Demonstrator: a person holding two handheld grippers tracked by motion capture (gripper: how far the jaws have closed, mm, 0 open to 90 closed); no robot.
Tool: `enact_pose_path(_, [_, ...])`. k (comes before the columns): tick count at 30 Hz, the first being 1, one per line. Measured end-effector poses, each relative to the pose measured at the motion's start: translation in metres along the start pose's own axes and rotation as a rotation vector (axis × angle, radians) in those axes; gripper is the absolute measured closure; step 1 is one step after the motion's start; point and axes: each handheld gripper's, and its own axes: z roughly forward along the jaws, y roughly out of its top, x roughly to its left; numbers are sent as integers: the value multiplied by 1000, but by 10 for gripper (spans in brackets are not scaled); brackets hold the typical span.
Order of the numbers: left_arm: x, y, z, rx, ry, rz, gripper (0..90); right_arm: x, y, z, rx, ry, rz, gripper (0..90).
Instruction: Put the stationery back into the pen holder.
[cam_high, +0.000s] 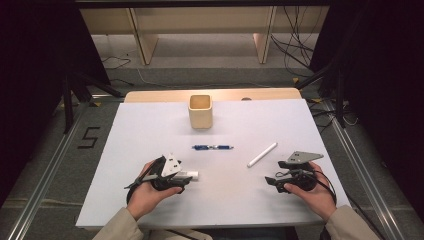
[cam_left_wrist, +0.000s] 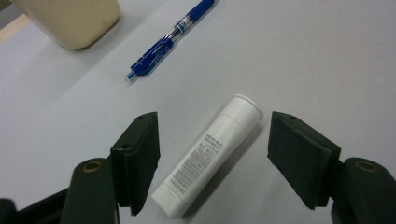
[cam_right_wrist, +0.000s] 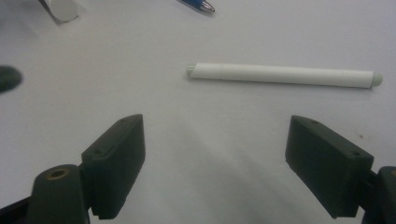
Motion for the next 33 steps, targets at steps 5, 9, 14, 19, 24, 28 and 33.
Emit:
enact_pose_path(5, [3, 13, 4, -8, -3, 9, 379, 1, 0, 1, 2, -1, 0, 204])
enact_pose_path(9, [7, 26, 12, 15, -1, 38, 405, 0, 1, 1, -1, -2, 0, 204])
enact_pose_path(14, [15, 44, 29, 79, -23, 68, 442, 0, 1, 1, 2, -1, -2, 204])
enact_pose_path(19, [21, 62, 51, 158, -31, 137, 470, 0, 1, 1, 1, 0, -2, 204])
enact_pose_path(24, [28, 78, 73, 238, -42, 229, 511, 0, 1, 1, -1, 1, -5, 204])
enact_pose_path(28, [32, 88, 87, 279, -54, 283, 524, 0, 1, 1, -2, 1, -1, 204])
enact_pose_path(33, [38, 95, 101, 310, -64, 309, 547, 0, 1, 2, -1, 3, -1, 204])
